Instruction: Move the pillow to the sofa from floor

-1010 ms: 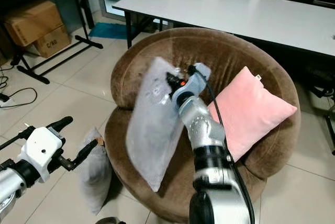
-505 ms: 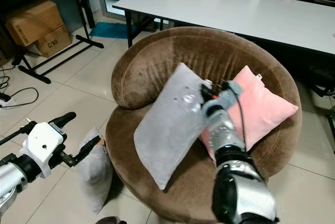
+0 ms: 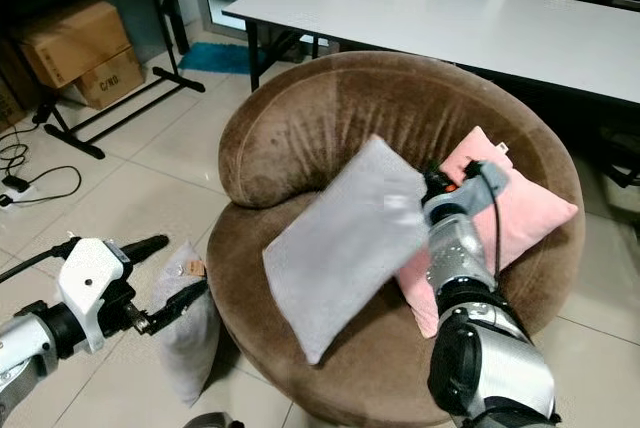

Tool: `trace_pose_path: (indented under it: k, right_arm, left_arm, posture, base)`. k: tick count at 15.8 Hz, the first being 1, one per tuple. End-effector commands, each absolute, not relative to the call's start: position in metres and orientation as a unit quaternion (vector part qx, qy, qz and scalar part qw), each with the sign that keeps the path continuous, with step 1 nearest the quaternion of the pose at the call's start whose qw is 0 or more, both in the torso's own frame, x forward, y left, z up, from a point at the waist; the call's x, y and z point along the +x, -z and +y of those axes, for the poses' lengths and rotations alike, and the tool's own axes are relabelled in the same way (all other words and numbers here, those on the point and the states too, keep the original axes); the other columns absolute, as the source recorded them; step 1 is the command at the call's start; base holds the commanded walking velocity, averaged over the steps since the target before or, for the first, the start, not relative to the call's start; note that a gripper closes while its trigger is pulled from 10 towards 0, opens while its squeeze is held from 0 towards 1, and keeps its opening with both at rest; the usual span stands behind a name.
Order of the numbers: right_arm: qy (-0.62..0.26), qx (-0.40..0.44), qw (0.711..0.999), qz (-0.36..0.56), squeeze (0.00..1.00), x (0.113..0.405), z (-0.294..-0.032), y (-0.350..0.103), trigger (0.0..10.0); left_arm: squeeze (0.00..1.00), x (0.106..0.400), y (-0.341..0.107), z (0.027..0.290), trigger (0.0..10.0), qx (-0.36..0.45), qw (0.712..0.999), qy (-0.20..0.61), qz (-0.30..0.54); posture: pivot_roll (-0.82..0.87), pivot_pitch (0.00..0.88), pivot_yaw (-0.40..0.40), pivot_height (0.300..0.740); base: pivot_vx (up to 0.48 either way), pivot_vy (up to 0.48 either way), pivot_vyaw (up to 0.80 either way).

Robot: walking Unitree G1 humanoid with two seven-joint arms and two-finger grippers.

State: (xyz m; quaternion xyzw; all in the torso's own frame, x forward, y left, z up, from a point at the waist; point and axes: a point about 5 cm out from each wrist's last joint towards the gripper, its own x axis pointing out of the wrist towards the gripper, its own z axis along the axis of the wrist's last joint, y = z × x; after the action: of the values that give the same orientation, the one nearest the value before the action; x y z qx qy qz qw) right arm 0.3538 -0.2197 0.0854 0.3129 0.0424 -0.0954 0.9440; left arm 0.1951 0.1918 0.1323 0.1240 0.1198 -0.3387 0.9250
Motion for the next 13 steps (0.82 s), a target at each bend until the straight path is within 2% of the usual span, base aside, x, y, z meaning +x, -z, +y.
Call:
trace_pose_path:
  k: [1,4,5,7,8,10,13]
  right_arm:
    - [0.091,0.3,0.949,0.02,1.0,0.354,-0.223,-0.091,10.0]
    - [0.08,0.283,0.956,-0.017,1.0,0.349,-0.231,-0.097,10.0]
    - [0.054,0.251,0.966,-0.029,1.0,0.346,-0.227,-0.103,10.0]
    - [-0.002,0.15,0.989,-0.014,1.0,0.336,-0.206,-0.108,10.0]
    - [-0.016,0.126,0.992,-0.006,1.0,0.332,-0.199,-0.109,10.0]
    - [-0.061,0.117,0.991,0.011,1.0,0.315,-0.173,-0.116,10.0]
    - [-0.088,0.123,0.988,0.032,1.0,0.301,-0.14,-0.121,10.0]
  left_arm:
    - [0.0,0.197,-0.136,0.186,10.0,0.111,0.917,0.365,0.117]
    - [0.0,0.2,-0.136,0.182,10.0,0.103,0.913,0.376,0.116]
    - [0.0,0.207,-0.137,0.184,10.0,0.117,0.925,0.348,0.096]
    - [0.0,0.218,-0.139,0.189,10.0,0.128,0.95,0.276,0.068]
    - [0.0,0.22,-0.139,0.19,10.0,0.128,0.957,0.252,0.063]
    - [0.0,0.225,-0.135,0.191,10.0,0.137,0.971,0.19,0.052]
    - [0.0,0.218,-0.132,0.19,10.0,0.109,0.983,0.138,0.043]
  posture:
    - [0.04,0.0,0.015,0.74]
    - [0.02,0.0,0.011,0.74]
    - [0.01,0.0,0.005,0.74]
    - [-0.02,0.0,-0.004,0.74]
    - [-0.03,0.0,-0.009,0.74]
    - [-0.01,0.0,-0.038,0.74]
    - [0.0,0.0,-0.078,0.74]
  base:
    - [0.0,0.0,0.0]
    - [0.0,0.0,0.0]
    - [0.0,0.0,0.0]
    - [0.0,0.0,0.0]
    - [0.0,0.0,0.0]
    - [0.0,0.0,0.0]
    - [0.0,0.394,0.0]
